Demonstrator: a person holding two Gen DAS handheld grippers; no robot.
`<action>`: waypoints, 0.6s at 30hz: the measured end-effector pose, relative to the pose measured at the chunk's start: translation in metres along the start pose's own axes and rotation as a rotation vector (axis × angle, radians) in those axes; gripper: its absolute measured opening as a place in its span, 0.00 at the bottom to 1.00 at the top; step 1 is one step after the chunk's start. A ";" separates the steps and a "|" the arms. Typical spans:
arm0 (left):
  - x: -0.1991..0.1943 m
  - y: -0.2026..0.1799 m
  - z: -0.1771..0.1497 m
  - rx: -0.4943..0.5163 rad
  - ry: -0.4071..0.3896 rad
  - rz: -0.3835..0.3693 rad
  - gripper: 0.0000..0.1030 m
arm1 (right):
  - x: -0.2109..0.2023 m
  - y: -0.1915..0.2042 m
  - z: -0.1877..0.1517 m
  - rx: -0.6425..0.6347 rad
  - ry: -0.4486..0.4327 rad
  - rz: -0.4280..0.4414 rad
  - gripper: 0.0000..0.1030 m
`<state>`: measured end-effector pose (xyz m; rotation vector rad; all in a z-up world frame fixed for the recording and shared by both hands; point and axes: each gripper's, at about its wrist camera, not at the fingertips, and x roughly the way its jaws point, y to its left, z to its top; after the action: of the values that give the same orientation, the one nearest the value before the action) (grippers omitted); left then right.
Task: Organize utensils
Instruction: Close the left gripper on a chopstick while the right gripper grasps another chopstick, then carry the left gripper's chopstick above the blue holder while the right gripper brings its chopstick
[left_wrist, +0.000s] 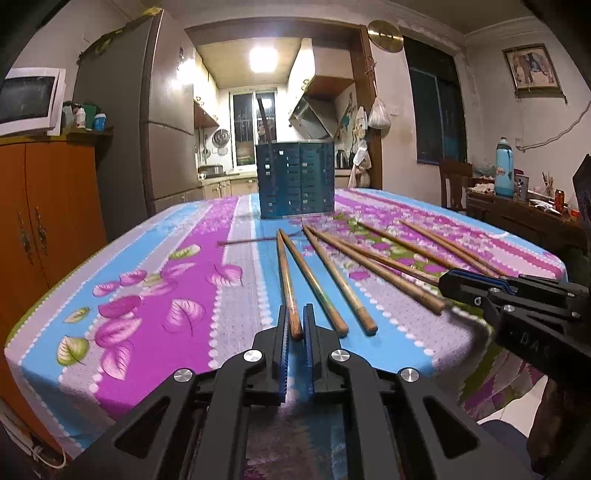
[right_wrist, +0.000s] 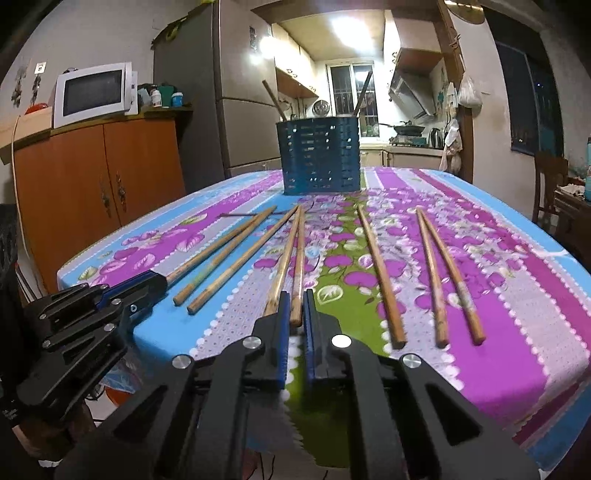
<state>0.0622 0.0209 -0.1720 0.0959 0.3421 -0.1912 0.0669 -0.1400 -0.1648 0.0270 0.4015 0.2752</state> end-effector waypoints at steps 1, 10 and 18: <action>-0.002 0.001 0.003 -0.001 -0.007 0.000 0.08 | -0.005 -0.001 0.004 -0.004 -0.011 -0.002 0.05; -0.042 0.005 0.060 0.016 -0.163 -0.011 0.08 | -0.048 0.000 0.062 -0.107 -0.134 0.009 0.05; -0.052 0.004 0.111 0.055 -0.261 -0.037 0.08 | -0.059 -0.007 0.122 -0.164 -0.207 0.039 0.05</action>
<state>0.0506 0.0202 -0.0494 0.1179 0.0790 -0.2466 0.0638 -0.1593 -0.0307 -0.0974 0.1717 0.3394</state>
